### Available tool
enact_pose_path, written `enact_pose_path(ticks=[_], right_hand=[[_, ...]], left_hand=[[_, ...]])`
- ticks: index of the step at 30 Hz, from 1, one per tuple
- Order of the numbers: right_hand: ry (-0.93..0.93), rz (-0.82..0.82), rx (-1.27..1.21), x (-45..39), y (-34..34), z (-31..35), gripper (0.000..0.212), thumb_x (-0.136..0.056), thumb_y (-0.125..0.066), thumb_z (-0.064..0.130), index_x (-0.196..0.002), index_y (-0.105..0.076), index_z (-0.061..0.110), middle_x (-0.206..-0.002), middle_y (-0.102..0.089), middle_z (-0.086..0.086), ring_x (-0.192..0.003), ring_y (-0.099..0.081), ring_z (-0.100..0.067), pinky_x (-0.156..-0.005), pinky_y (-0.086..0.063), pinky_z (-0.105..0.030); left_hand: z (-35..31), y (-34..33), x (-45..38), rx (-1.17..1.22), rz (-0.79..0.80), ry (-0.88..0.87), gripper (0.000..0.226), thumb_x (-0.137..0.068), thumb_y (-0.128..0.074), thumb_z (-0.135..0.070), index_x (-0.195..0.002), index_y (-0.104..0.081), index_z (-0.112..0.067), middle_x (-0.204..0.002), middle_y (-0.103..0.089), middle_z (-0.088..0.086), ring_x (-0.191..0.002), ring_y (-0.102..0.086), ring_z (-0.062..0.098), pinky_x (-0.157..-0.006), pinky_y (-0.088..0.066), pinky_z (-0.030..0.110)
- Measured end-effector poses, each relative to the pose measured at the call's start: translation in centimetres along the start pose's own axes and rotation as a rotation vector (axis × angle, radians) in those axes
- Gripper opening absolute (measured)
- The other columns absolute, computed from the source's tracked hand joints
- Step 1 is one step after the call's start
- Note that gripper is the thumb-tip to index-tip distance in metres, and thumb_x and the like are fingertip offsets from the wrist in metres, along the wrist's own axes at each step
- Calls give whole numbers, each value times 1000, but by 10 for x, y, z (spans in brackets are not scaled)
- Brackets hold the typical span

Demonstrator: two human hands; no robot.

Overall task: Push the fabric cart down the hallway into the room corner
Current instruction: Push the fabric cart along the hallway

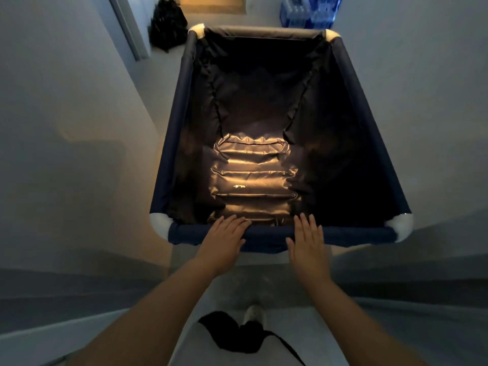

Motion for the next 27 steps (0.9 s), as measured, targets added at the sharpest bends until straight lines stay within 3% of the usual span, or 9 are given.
enact_pose_path(ticks=[4, 13, 19, 27], right_hand=[[19, 13, -6, -63, 11, -1, 56, -100, -26, 32, -147, -6, 9, -158, -5, -8, -146, 5, -23, -116, 11, -35], [75, -6, -4, -207, 31, -10, 55, -98, -34, 31, -146, -15, 11, -157, -18, -8, -146, -3, -22, -116, 6, -33], [94, 23, 17, -309, 46, -15, 56, -97, -37, 31, -145, -18, 9, -155, -22, -10, -145, -9, -24, -116, 1, -35], [128, 54, -1, -437, 60, -10, 55, -99, -31, 34, -147, -14, 13, -157, -18, -6, -146, -6, -22, -118, -2, -36]], left_hand=[[19, 17, -55, 28, -15, 23, 48, -98, -37, -27, -143, -23, -20, -150, -31, 0, -139, -20, 17, -115, -6, 33], [65, 46, -183, 55, -59, 47, 48, -95, -43, -27, -140, -28, -21, -147, -36, -2, -137, -23, 16, -112, -8, 31], [94, 65, -265, 11, -80, 79, 48, -95, -43, -26, -140, -28, -19, -146, -36, 1, -137, -24, 20, -113, -12, 37], [137, 95, -359, -15, -112, 145, 47, -97, -38, -26, -142, -26, -19, -149, -34, 1, -139, -22, 20, -114, -7, 37]])
Point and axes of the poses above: each hand's wrist, its own x-axis away from the middle knuckle, its own y-axis out of the back of the hand, z = x × y, the point moved 2 cm from there along -x, towards the middle knuckle
